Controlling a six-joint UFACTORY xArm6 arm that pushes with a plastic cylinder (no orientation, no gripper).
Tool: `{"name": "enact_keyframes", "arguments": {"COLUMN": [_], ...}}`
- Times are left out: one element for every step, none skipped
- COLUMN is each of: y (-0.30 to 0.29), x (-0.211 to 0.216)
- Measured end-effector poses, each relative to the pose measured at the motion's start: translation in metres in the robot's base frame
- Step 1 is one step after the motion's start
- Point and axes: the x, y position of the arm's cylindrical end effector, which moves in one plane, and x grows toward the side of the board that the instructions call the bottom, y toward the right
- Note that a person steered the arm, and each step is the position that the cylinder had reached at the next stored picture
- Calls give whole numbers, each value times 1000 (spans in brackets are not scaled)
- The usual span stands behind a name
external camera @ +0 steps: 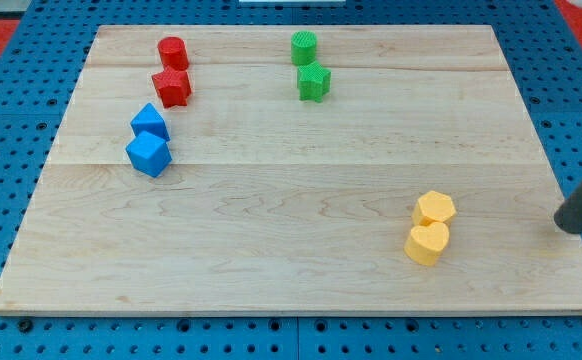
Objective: Push the green star top left of the heart
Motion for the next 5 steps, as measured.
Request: {"name": "enact_keyframes", "arguments": {"y": [-13,-20,-27,-36,-58], "x": [-61,-113,-150,-159,-194]}}
